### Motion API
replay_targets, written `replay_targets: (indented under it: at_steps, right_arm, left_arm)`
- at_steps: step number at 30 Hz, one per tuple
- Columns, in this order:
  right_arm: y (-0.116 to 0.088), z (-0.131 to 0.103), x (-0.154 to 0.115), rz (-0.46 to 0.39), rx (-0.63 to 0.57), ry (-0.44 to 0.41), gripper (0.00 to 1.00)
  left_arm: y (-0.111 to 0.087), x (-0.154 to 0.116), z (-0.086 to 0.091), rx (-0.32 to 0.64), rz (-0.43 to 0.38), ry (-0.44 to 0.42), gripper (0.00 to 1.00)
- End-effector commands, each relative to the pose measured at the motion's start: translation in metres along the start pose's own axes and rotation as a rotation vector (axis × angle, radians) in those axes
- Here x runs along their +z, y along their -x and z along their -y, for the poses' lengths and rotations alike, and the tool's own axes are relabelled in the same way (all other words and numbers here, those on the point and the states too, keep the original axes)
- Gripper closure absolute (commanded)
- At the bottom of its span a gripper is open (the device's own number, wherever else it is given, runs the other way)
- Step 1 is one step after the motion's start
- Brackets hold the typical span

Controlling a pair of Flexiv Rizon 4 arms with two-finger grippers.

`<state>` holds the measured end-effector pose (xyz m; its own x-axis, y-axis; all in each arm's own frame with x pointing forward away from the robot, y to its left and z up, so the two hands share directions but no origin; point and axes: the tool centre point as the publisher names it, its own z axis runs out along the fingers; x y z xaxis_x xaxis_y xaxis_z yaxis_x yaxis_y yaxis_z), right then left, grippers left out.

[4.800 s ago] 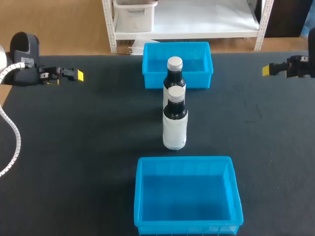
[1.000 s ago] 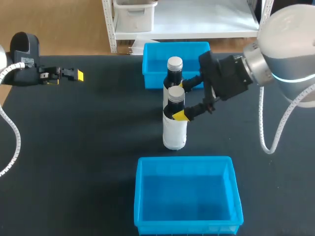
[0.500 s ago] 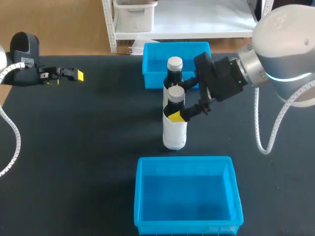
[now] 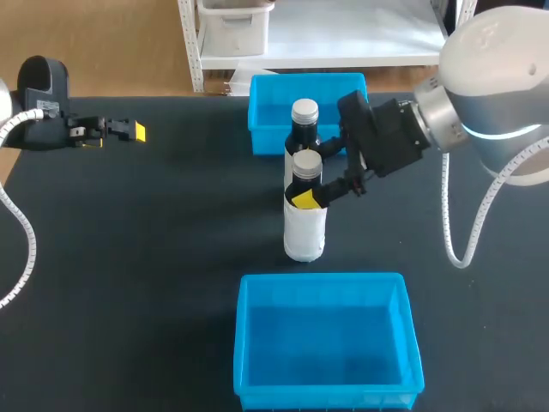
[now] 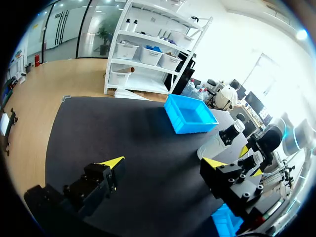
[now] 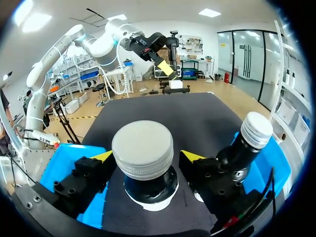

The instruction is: Pick up the bottle, and place it in the far bin if it is heavy, or in the near bin if it is light.

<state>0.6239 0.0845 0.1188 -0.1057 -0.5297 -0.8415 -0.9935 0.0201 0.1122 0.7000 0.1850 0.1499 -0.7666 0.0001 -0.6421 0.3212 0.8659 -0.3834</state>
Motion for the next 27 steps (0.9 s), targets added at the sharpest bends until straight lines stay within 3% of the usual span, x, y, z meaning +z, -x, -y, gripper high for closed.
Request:
replay_targets:
  at_steps: [1, 2, 3, 4, 11, 17, 27]
  right_arm:
    - [-0.001, 0.000, 0.001, 0.004, -0.001, 0.002, 0.33]
    - [-0.001, 0.000, 0.001, 0.004, -0.001, 0.002, 0.33]
    - [-0.001, 0.000, 0.001, 0.004, -0.001, 0.002, 0.47]
    - [-0.001, 0.000, 0.001, 0.004, -0.001, 0.002, 0.51]
    - [0.000, -0.001, 0.000, 0.006, -0.004, -0.001, 0.59]
    - [0.008, -0.005, -0.008, 0.012, -0.018, -0.014, 1.00]
    - [0.054, -0.027, -0.045, 0.015, -0.087, -0.072, 1.00]
  left_arm:
    - [0.000, 0.000, 0.000, 0.000, 0.000, 0.000, 0.00]
    - [0.000, 0.000, 0.000, 0.000, 0.000, 0.000, 0.00]
    - [0.000, 0.000, 0.000, 0.000, 0.000, 0.000, 0.00]
    - [0.000, 0.000, 0.000, 0.000, 0.000, 0.000, 0.00]
    - [0.000, 0.000, 0.000, 0.000, 0.000, 0.000, 0.00]
    - [0.000, 0.000, 0.000, 0.000, 0.000, 0.000, 0.00]
    - [0.000, 0.000, 0.000, 0.000, 0.000, 0.000, 0.00]
